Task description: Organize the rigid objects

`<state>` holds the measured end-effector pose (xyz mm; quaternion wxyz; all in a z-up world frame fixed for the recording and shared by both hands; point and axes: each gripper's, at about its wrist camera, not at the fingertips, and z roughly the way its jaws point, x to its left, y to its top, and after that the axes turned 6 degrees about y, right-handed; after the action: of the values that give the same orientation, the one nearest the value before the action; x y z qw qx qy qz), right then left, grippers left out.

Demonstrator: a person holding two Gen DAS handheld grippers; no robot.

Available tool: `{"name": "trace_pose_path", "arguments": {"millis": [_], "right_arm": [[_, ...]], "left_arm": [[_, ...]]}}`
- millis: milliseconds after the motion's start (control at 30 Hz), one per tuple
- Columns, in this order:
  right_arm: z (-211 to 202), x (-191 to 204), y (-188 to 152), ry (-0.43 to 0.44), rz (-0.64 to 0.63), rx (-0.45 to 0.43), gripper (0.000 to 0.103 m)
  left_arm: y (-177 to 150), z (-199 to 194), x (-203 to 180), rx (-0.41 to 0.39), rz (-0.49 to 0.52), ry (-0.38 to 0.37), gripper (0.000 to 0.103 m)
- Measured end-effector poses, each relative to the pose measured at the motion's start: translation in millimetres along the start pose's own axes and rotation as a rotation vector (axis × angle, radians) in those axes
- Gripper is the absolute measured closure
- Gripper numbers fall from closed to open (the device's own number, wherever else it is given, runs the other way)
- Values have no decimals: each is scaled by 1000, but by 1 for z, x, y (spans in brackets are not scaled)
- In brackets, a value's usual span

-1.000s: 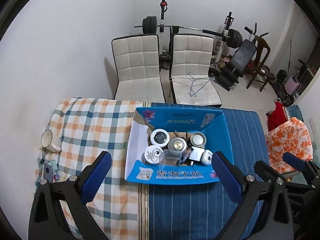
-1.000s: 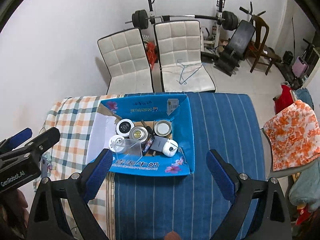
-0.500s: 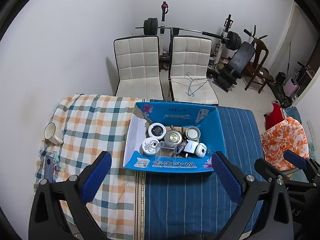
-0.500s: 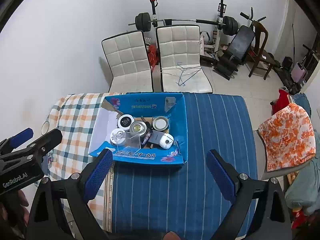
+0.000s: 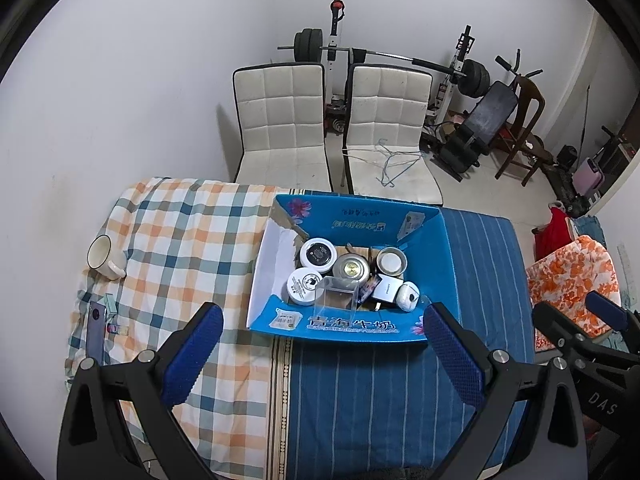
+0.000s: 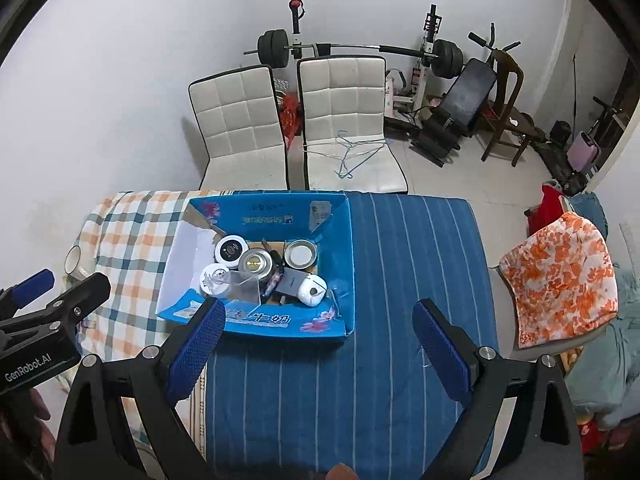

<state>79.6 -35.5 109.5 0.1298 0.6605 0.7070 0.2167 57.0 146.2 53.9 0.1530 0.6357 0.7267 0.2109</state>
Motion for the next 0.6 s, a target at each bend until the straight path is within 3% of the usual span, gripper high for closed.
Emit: {"name": "trace_pose_path", "arguments": {"millis": [600], "right_arm": [[4, -4, 2, -21, 11, -4, 6]], "left_arm": [[-4, 7, 7, 10, -17, 6, 0]]}}
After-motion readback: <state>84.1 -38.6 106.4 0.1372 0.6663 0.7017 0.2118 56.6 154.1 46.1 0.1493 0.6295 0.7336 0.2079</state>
